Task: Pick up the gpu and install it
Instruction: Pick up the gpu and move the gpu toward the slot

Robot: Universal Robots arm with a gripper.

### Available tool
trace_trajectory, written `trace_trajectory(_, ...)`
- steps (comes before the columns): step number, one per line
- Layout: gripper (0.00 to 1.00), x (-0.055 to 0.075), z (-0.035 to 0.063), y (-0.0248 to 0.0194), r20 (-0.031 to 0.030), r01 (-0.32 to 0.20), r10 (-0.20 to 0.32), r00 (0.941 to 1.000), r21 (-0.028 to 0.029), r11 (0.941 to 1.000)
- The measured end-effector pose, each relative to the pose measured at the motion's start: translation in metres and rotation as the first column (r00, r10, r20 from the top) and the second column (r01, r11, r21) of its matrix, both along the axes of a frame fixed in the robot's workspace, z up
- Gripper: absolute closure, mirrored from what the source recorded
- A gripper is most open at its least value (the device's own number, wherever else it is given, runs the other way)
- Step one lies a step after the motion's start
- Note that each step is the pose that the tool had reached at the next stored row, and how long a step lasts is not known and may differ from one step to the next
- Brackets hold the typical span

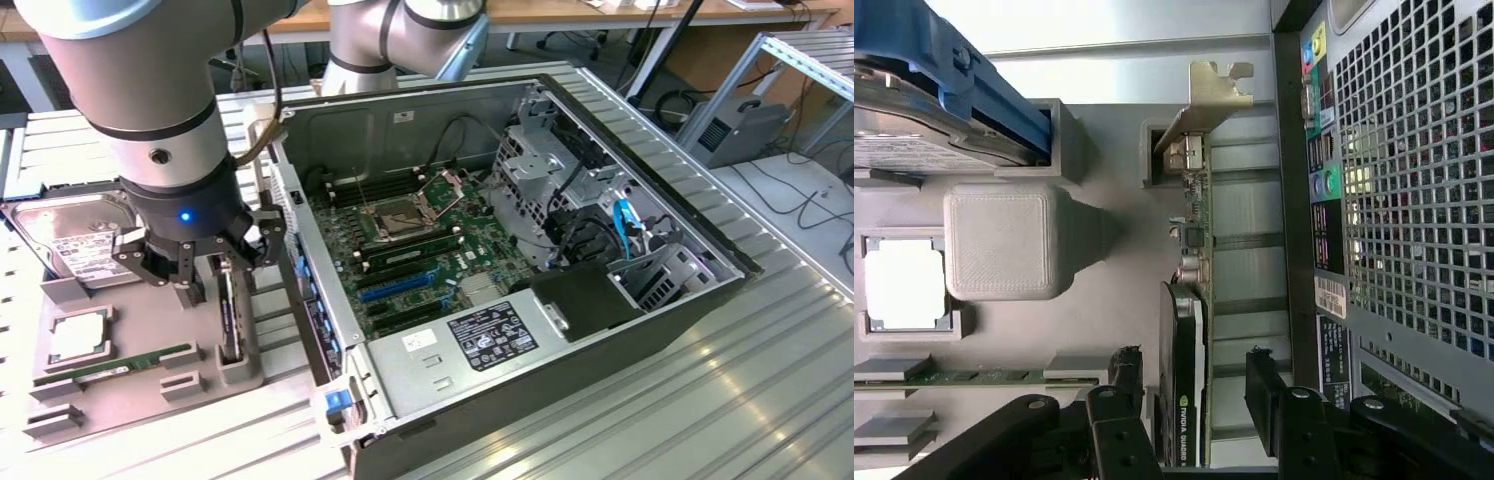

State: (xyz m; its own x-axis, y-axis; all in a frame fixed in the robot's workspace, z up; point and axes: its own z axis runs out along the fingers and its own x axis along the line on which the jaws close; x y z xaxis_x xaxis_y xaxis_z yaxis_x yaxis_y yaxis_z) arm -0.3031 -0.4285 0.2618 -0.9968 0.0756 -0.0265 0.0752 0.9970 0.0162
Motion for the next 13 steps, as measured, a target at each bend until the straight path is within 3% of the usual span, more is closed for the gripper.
trace_trajectory(8,0.46,-0.001,-0.0071,0.0053,0.0,0.0,0.0,1.0,0.0,1.0)
trace_trajectory(13,0.46,-0.001,-0.0103,0.0135,0.0001,0.0,0.0,1.0,0.0001,1.0)
